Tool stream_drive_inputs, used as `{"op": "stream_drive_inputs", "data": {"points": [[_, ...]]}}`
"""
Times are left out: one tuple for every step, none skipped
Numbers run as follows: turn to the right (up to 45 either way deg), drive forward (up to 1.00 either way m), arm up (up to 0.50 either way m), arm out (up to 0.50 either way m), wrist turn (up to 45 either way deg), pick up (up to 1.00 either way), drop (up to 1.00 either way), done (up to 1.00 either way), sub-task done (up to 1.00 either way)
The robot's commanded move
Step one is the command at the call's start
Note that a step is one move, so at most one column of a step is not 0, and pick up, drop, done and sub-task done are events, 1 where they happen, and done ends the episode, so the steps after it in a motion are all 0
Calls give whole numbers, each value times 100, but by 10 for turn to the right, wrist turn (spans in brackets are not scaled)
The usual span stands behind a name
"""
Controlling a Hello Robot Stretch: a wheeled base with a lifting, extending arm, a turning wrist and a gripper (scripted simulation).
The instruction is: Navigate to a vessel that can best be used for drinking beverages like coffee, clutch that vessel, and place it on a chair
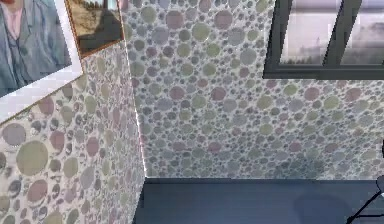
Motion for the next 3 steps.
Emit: {"op": "stream_drive_inputs", "data": {"points": [[180,0,0,0,0,0,0,0,0],[0,95,0,0,0,0,0,0,0],[450,0,0,0,0,0,0,0,0]]}}
